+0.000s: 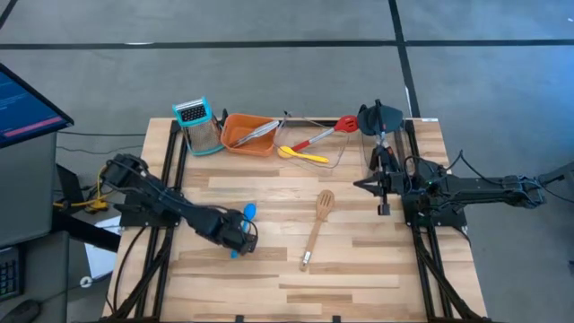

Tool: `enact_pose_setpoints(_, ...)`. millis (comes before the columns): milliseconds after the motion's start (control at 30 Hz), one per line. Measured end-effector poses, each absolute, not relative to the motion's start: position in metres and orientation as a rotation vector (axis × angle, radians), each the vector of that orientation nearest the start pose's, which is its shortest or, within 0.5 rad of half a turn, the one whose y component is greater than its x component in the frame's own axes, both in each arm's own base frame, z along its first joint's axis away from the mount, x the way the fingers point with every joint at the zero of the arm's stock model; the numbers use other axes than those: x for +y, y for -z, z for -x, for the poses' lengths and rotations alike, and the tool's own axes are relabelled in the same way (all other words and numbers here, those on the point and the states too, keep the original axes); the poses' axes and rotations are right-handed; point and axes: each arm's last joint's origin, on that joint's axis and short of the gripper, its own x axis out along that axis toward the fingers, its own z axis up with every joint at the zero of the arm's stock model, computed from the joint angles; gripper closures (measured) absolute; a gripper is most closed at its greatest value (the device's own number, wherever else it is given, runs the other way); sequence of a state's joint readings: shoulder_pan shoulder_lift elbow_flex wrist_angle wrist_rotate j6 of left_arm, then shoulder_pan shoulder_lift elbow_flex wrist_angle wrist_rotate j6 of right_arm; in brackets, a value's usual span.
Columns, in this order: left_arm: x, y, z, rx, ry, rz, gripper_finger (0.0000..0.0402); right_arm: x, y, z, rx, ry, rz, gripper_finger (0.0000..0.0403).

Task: Pick & Place Kitchen Items
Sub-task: Put the blue serving spoon into the left transparent bin

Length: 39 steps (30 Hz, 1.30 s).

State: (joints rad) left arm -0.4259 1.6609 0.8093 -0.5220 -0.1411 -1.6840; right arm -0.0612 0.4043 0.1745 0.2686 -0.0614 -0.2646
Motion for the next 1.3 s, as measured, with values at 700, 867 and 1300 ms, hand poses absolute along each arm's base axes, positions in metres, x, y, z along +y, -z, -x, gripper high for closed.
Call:
enact_pose_setpoints(700, -0.1156, -0.1173, -0.2403, 0.938, -0.851, 0.836, 0.0394, -0.0063, -0.2134, -0.126, -0.034, 0.018, 0.271, 0.0403)
enact_pose_setpoints(867, -0.1154, -0.1171, -0.2404, 0.943, -0.835, 0.803, 0.0396, -0.0063, -0.2135, -0.126, -0.034, 0.018, 0.271, 0.0403)
enact_pose_setpoints(1300, -0.1128, -0.1178, -0.2414, 0.967, -0.787, 0.72, 0.0398, -0.0063, -0.2135, -0.1261, -0.036, 0.014, 0.232, 0.0403)
